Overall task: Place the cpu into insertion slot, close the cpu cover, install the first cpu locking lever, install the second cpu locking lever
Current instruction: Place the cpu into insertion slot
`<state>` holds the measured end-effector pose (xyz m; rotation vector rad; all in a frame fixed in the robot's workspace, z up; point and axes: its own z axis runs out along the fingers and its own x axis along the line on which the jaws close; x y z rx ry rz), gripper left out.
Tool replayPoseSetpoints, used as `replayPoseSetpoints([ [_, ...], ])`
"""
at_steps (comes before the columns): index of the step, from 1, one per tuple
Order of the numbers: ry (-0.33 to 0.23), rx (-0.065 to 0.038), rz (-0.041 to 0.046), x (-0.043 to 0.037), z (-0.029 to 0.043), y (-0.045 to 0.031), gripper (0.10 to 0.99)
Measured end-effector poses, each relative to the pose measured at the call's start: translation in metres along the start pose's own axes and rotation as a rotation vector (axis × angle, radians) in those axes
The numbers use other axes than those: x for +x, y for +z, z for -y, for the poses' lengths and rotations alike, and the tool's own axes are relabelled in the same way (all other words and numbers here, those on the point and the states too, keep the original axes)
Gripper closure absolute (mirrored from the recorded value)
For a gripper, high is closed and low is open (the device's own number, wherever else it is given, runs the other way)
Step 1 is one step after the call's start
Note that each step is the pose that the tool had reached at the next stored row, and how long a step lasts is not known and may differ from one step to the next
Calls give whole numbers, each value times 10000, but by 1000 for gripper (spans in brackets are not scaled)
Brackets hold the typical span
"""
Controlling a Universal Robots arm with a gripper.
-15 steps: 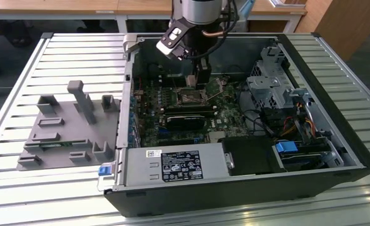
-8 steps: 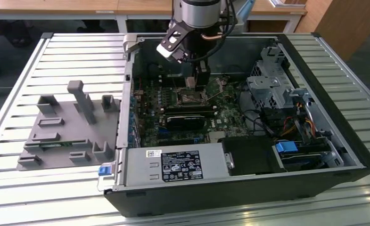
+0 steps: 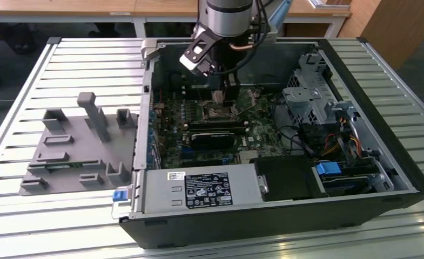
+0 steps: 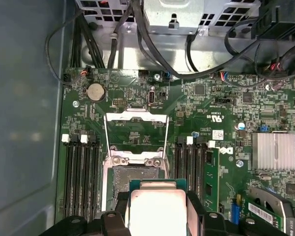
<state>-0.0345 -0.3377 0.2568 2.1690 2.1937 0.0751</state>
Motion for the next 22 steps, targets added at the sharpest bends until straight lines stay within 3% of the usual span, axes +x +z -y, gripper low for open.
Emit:
replayPoseSetpoints([
  [22,-78,-1,-10,69,21,208,545],
])
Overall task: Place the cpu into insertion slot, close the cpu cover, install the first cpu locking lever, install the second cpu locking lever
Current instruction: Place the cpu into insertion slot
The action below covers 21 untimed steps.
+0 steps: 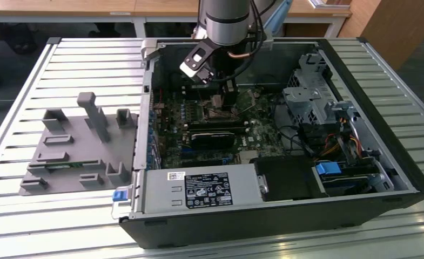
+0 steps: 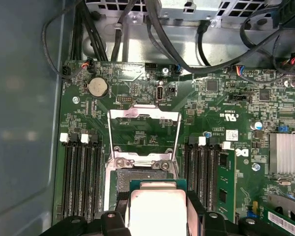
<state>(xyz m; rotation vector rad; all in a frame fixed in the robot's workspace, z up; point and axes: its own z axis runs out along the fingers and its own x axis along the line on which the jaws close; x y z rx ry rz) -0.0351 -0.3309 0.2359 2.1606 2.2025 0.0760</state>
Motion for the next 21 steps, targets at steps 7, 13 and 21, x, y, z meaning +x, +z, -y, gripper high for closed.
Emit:
replayPoseSetpoints([
  [7,2,1,1,3,3,18,545],
  [13,2,-1,-1,10,4,37,545],
  [21,4,0,0,22,7,75,545],
])
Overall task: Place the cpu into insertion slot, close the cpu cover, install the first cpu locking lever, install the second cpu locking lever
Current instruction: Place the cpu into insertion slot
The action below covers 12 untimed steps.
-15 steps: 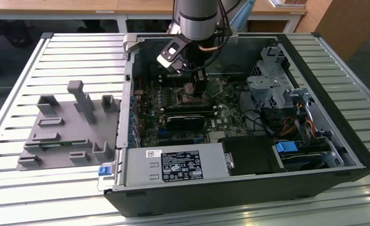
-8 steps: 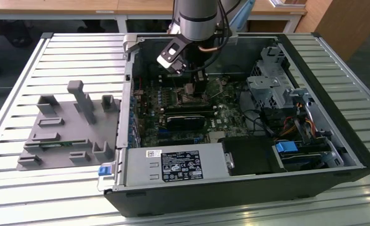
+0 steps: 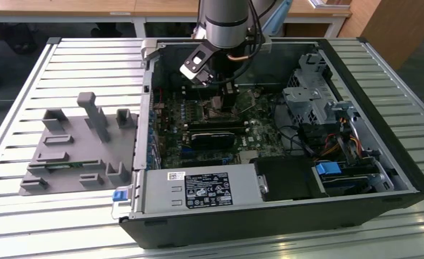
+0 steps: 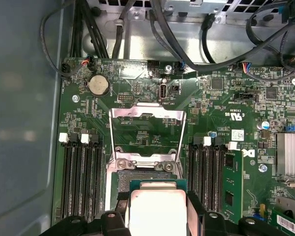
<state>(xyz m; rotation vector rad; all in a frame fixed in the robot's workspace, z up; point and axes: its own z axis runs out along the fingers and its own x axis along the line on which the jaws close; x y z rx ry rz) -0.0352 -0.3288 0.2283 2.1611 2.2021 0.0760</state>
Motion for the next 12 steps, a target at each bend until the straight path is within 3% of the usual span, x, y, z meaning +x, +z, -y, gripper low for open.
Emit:
replayPoseSetpoints([
  [11,129,1,11,32,24,76,545],
  [12,139,1,12,37,41,117,545],
])
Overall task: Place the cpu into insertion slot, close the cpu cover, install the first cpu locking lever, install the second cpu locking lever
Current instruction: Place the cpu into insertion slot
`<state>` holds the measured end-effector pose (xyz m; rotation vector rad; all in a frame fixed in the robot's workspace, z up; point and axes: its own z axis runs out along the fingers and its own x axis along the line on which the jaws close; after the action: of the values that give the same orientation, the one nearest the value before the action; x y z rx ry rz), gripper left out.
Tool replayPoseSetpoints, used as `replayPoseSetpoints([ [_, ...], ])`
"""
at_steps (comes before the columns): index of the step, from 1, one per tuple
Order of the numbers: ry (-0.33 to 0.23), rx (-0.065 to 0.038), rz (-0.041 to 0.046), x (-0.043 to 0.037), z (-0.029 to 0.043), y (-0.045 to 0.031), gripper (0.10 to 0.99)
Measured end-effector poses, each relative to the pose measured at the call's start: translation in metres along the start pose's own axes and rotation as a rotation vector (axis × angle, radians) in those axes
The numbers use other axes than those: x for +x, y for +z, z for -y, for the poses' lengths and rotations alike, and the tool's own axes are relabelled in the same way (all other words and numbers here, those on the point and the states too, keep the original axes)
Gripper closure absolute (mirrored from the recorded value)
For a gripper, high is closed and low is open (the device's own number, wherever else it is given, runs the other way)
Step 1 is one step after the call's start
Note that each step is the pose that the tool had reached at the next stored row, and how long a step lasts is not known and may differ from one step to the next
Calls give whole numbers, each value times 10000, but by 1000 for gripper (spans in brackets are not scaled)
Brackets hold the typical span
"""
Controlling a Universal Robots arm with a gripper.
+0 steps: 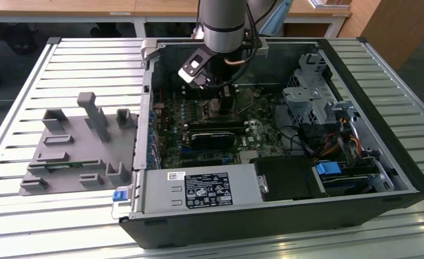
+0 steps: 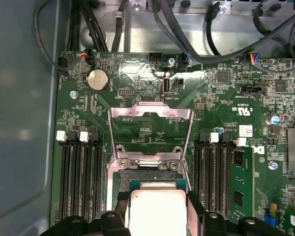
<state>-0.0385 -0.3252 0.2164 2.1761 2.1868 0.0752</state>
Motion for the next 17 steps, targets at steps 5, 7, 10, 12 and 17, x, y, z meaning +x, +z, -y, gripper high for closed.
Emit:
replayPoseSetpoints([
  [5,0,-1,-2,27,4,37,545],
  [7,0,-1,-1,32,5,52,545],
  [10,18,0,0,40,9,83,545],
  [12,62,0,4,44,11,98,545],
  [17,89,1,6,54,15,140,545],
])
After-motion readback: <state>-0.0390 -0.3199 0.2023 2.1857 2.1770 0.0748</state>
